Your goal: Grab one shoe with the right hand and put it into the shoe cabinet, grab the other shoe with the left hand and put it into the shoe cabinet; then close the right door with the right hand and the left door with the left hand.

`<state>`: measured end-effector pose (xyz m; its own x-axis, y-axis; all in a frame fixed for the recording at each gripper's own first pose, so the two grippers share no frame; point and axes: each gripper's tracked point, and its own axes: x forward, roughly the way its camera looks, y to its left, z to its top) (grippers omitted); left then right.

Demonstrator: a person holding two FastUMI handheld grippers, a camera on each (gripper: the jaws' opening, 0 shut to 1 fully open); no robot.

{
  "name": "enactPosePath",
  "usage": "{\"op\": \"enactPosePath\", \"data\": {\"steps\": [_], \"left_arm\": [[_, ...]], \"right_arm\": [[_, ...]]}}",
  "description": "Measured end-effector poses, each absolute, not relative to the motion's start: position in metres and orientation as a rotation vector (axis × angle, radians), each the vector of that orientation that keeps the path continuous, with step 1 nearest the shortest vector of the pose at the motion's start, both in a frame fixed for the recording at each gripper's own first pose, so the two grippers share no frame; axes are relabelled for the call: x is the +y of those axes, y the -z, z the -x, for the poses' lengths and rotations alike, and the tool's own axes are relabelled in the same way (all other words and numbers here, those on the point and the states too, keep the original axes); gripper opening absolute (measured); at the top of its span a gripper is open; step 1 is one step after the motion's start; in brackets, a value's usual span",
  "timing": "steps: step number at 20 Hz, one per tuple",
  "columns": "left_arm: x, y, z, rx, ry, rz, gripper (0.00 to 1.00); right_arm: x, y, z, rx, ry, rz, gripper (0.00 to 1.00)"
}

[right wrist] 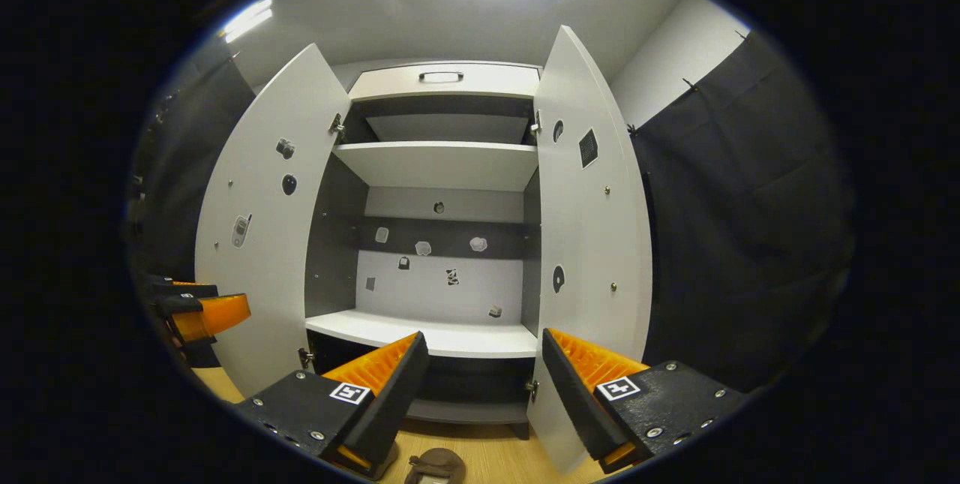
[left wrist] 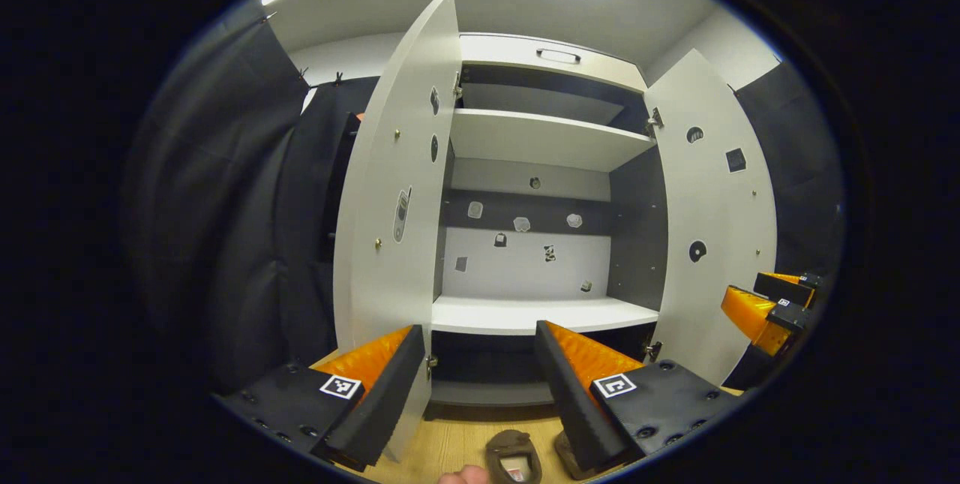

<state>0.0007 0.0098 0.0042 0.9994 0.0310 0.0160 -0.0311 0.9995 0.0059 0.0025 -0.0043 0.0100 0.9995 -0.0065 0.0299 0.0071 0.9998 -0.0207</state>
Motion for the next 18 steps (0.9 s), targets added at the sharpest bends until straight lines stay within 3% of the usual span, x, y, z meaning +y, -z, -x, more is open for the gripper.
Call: {"op": "enactPosePath", "data": {"steps": [11,18], "left_arm": [[0.016,0.002,0.009,0.005,-0.046,0.01,0.96],[0.022,0.006,0.016,0.015,-0.06,0.021,0.96]], "right_arm": [[0.004,-0.005,-0.01,-0.046,-0.021,0.06,0.94],[0.017,0.094,-0.032,0.124,-0.055,0.119,0.94]]}}
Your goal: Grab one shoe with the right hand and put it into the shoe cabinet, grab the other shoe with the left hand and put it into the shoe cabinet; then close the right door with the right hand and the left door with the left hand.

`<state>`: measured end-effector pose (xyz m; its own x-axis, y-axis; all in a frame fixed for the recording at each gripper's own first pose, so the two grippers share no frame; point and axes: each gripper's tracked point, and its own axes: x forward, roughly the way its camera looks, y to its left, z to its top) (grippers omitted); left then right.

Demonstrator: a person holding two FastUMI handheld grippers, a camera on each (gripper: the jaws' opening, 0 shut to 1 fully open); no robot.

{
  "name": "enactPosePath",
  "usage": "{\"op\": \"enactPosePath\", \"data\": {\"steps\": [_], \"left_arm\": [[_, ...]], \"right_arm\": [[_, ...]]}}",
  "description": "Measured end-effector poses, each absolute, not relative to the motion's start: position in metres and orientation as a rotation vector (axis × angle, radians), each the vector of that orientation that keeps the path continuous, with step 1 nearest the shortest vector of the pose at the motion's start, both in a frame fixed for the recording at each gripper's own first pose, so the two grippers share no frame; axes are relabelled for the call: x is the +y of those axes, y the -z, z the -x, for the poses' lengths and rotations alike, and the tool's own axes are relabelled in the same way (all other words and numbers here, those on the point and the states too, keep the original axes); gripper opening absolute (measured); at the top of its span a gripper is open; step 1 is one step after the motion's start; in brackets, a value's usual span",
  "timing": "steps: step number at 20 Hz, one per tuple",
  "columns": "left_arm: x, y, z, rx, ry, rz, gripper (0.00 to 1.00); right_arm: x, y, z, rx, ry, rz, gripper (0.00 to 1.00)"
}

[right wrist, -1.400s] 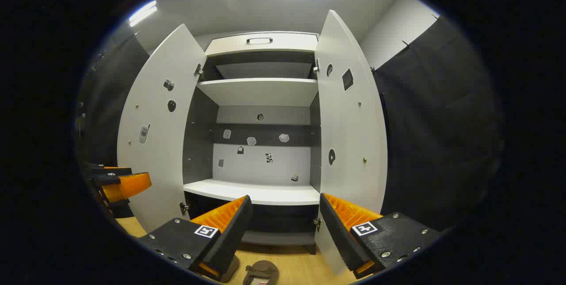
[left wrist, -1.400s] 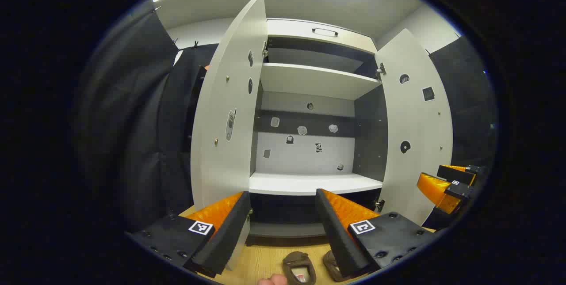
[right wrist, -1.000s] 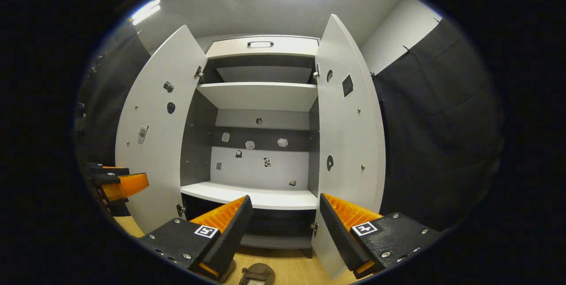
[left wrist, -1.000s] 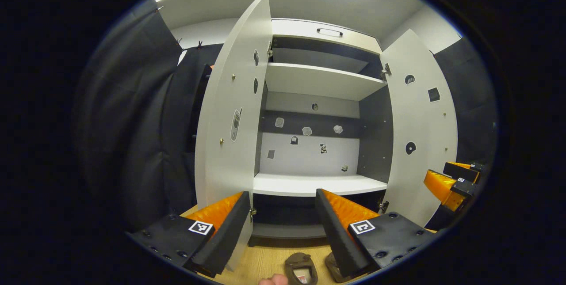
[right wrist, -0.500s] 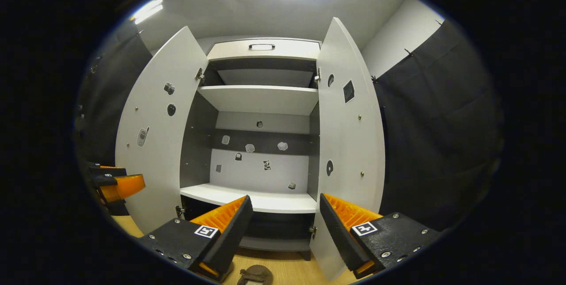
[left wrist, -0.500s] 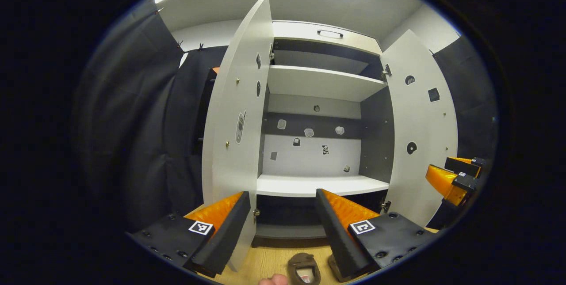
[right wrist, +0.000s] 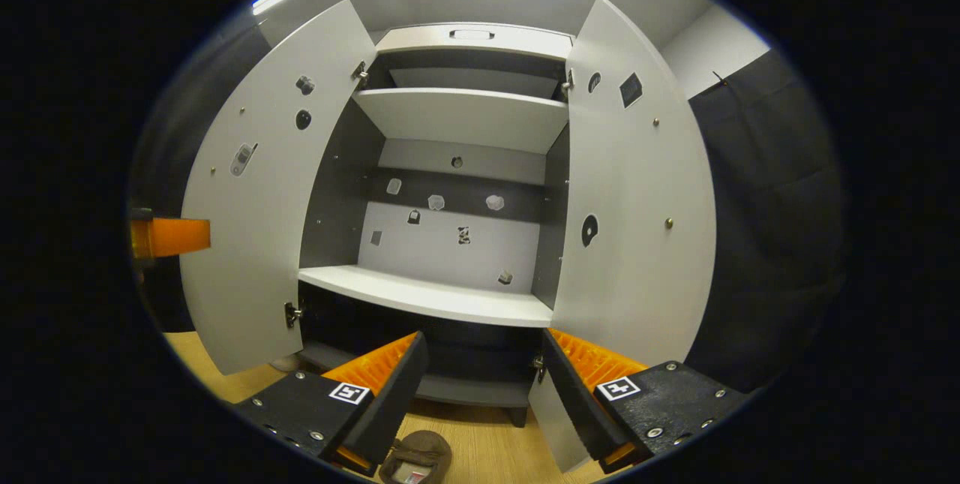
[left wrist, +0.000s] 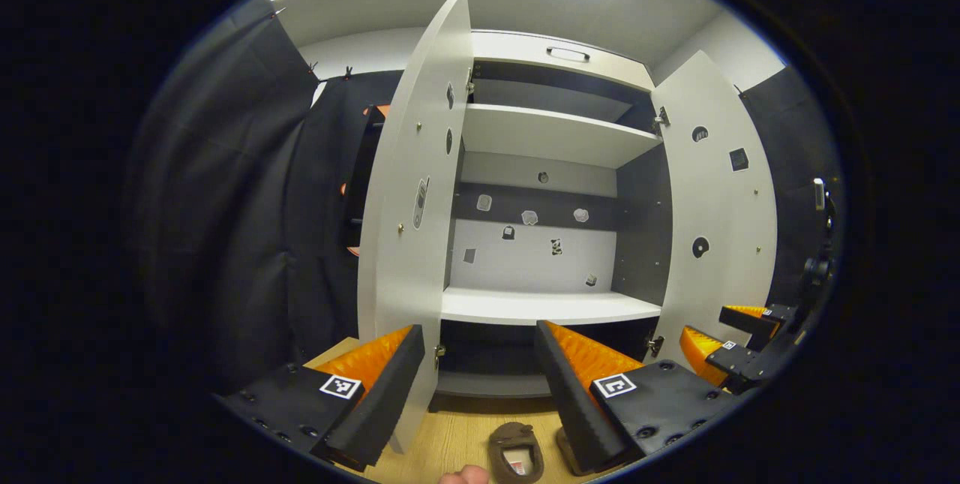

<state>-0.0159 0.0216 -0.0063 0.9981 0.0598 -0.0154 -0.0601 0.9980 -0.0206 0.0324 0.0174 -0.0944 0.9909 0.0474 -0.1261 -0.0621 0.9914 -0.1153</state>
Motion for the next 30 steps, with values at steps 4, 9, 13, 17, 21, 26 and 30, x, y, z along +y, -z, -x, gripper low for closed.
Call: {"op": "enactPosePath", "data": {"steps": [4,9,13,17,21,26,30], "left_arm": [[0.026,0.008,0.018,0.019,-0.074,0.016,0.96],[0.027,0.013,0.018,0.03,-0.076,0.02,0.99],[0.03,0.02,0.018,0.048,-0.084,0.022,0.99],[0.038,0.025,0.022,0.062,-0.105,0.025,0.99],[0.049,0.023,0.025,0.044,-0.128,0.045,0.96],[0.059,0.028,0.034,0.055,-0.155,0.049,0.97],[0.062,0.023,0.036,0.044,-0.155,0.02,0.96]], "right_arm": [[0.031,0.173,-0.031,0.294,-0.094,0.127,0.94],[0.038,0.289,0.001,0.571,-0.133,0.123,0.94],[0.034,0.349,0.026,0.743,-0.145,0.15,0.89],[0.031,0.39,0.021,0.835,-0.161,0.207,0.86],[0.038,0.425,0.0,0.876,-0.199,0.216,0.74],[0.043,0.439,-0.015,0.889,-0.176,0.143,0.39],[0.03,0.431,-0.014,0.884,-0.131,0.135,0.06]]}}
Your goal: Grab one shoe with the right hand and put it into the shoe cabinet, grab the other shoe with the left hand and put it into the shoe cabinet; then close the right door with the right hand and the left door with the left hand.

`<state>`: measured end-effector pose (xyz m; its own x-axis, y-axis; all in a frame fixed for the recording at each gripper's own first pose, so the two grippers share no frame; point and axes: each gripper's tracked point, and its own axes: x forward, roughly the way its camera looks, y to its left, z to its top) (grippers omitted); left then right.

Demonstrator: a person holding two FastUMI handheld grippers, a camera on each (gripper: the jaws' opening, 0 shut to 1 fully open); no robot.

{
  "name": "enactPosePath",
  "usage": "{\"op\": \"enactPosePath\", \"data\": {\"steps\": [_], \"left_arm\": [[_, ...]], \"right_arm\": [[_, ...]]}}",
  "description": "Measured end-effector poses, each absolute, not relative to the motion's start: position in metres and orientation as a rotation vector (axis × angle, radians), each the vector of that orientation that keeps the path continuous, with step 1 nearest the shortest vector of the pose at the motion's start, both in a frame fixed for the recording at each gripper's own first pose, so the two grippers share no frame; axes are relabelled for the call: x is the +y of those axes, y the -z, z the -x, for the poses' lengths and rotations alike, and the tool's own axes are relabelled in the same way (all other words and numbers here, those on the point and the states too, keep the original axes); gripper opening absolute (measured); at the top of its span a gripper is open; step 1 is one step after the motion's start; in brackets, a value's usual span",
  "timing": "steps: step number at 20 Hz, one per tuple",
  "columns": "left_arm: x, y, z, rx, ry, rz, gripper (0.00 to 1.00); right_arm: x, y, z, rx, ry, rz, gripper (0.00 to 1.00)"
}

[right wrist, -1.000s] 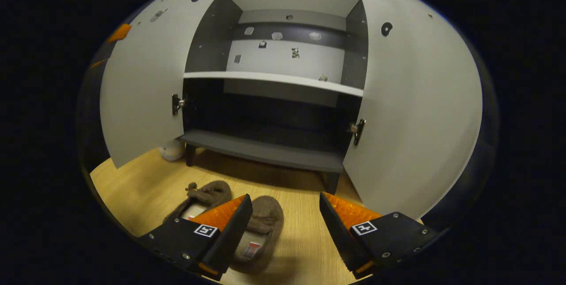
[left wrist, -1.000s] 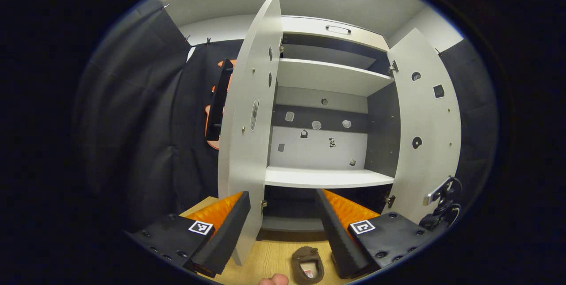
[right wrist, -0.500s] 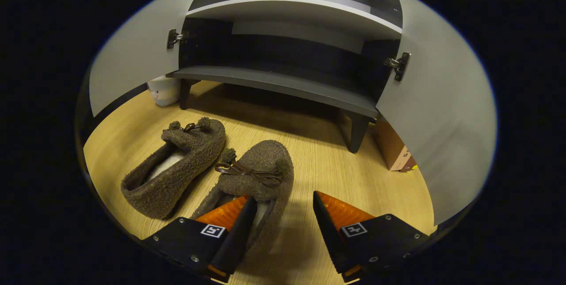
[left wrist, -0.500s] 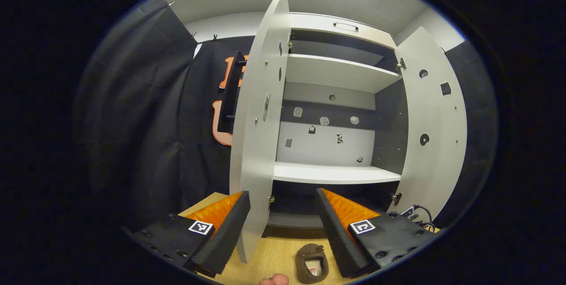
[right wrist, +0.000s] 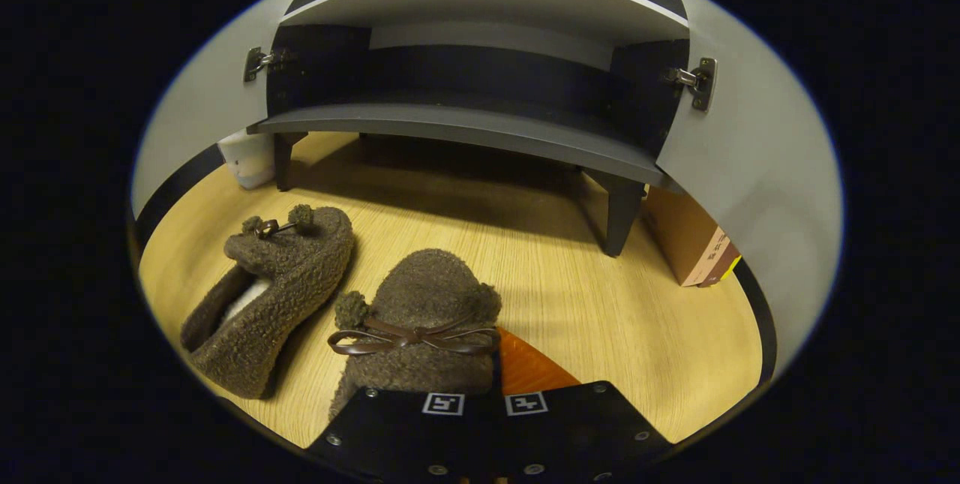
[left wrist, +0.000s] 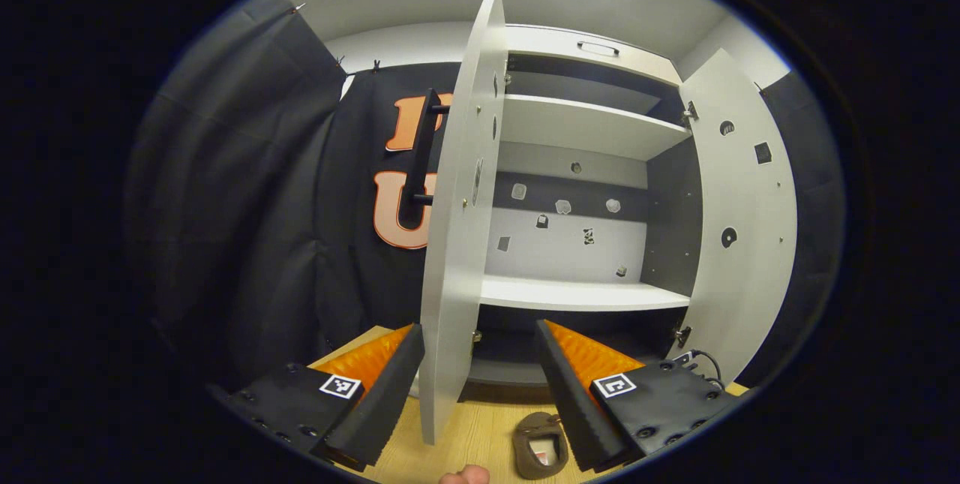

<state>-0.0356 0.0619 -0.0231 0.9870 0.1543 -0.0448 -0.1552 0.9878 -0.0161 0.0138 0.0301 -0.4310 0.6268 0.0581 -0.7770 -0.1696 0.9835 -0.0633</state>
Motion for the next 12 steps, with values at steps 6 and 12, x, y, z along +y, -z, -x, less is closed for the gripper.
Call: {"op": "enactPosePath", "data": {"steps": [6,12], "left_arm": [[0.056,0.025,0.031,0.041,-0.12,0.019,0.97],[0.041,0.05,0.026,0.086,-0.059,0.032,0.97]], "right_arm": [[0.023,0.318,-0.029,0.666,-0.048,0.076,0.05],[0.034,0.123,-0.071,0.361,-0.038,0.071,0.05]]}}
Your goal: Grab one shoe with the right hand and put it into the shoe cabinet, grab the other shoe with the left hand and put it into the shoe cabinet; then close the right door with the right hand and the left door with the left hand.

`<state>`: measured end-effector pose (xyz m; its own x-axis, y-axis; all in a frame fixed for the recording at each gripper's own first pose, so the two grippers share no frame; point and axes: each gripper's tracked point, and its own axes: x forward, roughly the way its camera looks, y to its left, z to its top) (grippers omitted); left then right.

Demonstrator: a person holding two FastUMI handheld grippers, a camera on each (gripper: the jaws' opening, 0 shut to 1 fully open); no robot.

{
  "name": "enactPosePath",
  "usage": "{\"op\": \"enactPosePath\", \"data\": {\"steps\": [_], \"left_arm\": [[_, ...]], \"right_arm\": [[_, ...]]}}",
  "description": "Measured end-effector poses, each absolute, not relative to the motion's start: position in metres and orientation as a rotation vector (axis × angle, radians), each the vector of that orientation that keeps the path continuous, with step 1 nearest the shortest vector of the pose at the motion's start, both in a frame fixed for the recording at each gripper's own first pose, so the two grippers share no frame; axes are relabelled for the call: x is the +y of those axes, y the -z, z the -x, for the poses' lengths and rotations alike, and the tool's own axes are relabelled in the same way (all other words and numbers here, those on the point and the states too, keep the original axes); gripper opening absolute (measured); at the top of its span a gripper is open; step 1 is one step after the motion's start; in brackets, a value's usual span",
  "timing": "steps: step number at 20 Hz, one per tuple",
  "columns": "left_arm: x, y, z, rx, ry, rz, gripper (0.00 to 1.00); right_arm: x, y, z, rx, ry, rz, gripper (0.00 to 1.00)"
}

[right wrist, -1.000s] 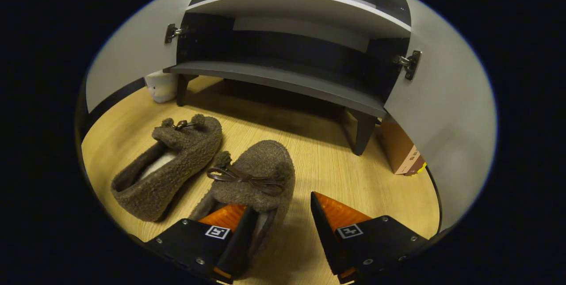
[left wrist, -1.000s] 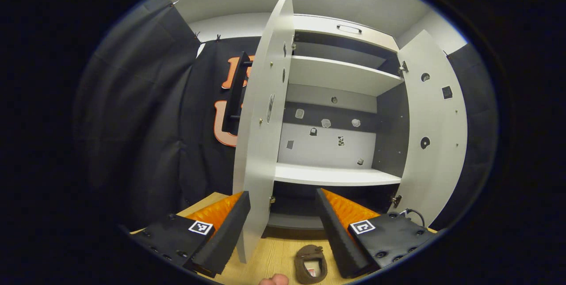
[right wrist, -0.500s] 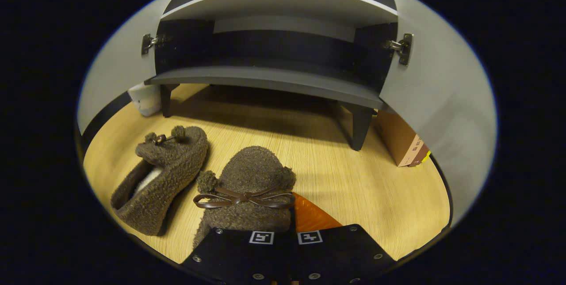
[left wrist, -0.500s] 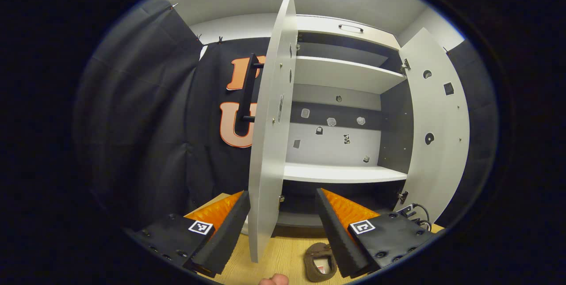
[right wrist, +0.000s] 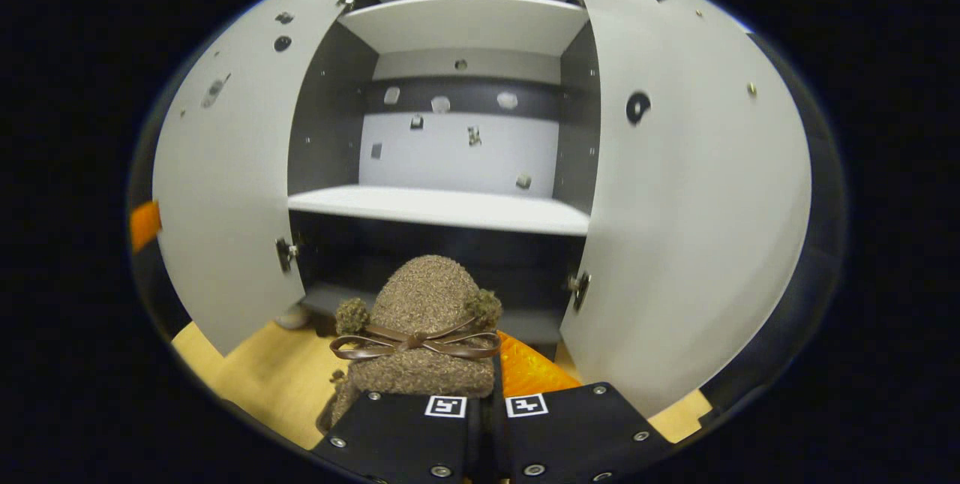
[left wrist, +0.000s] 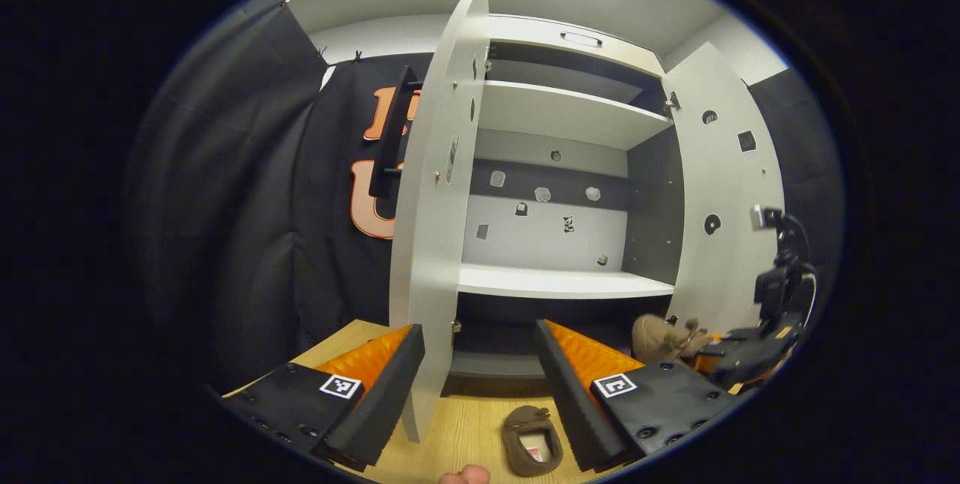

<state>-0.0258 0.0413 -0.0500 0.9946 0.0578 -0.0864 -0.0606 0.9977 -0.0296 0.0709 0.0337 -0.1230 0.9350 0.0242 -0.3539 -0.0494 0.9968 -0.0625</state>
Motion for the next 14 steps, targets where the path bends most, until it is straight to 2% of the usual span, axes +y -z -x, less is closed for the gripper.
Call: {"op": "enactPosePath", "data": {"steps": [3,4,7,10,13,14], "left_arm": [[0.037,0.051,0.027,0.084,-0.037,0.026,0.94],[0.036,0.051,0.028,0.084,-0.028,0.027,0.97],[0.034,0.053,0.03,0.099,0.0,0.023,0.97],[0.031,0.055,0.03,0.113,0.042,0.009,0.99],[0.03,0.055,0.031,0.111,0.05,0.012,0.94],[0.033,0.055,0.031,0.114,0.031,0.018,0.97]], "right_arm": [[0.036,0.063,-0.115,0.295,-0.042,0.07,0.05],[0.041,0.046,-0.133,0.277,-0.042,0.068,0.05],[0.036,0.022,-0.178,0.254,-0.015,0.077,0.05],[0.041,0.007,-0.237,0.243,0.01,0.082,0.05],[0.041,0.021,-0.289,0.276,0.02,0.041,0.05],[0.04,0.032,-0.308,0.303,0.023,0.034,0.05]]}}
